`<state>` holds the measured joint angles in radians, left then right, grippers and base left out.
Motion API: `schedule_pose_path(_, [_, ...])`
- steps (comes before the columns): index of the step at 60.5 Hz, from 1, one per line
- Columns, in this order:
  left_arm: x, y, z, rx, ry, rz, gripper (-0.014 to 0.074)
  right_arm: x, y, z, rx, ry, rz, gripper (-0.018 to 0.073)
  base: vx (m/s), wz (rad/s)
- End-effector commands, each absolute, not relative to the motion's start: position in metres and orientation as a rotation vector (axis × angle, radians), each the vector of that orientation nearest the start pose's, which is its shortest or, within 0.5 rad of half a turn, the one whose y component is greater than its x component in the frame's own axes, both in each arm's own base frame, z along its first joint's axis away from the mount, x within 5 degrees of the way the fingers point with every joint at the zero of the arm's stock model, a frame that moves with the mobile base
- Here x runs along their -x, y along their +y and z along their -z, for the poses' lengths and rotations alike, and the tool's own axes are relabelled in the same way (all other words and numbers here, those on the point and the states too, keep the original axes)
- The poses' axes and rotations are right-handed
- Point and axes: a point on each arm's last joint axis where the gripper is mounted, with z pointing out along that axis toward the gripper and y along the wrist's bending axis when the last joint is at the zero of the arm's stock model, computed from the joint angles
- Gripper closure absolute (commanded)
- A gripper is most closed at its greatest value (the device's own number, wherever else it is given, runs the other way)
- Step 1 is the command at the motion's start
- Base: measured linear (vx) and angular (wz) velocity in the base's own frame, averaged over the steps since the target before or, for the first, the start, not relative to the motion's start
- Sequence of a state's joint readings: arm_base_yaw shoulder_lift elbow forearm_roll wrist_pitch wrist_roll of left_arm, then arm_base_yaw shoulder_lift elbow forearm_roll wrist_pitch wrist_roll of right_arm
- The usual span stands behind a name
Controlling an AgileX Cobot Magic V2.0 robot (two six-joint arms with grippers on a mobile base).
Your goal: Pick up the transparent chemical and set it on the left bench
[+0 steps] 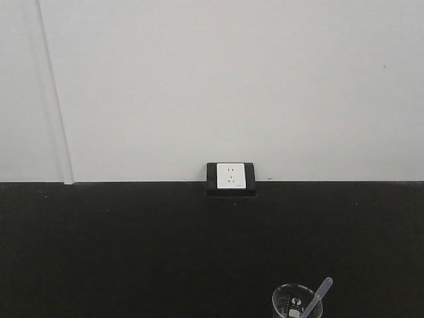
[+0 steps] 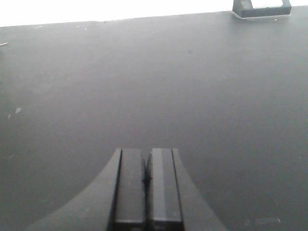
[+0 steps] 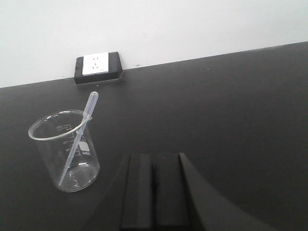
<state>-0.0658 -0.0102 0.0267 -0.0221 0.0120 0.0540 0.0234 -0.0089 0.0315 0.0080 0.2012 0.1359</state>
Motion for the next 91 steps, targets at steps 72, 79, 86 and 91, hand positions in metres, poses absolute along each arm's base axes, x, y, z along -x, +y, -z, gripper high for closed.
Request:
schedule_pose_path(72, [-0.055,-0.004,-0.206,-0.064,1.429,0.035,0.0600,-0.057,0.001,-0.199,-0.087,1.530,-0.119,0.0566,0.00,0.00])
schedule_pose_path(79, [-0.055,-0.004,-0.206,-0.064,1.429,0.035,0.0600,-0.056,0.001,-0.204,-0.085,1.481,-0.121,0.0566,0.00,0.00])
schedule_pose_path(86, [-0.055,-0.004,-0.206,-0.064,1.429,0.035,0.0600,-0.055,0.001,-0.210,-0.084,1.469,-0.122,0.0566,0.00,0.00])
schedule_pose_path(91, [-0.055,-0.004,-0.206,-0.064,1.429,0.035,0.0600,-0.054,0.001,-0.214,-0.083,1.456,-0.122,0.0566,0.00,0.00])
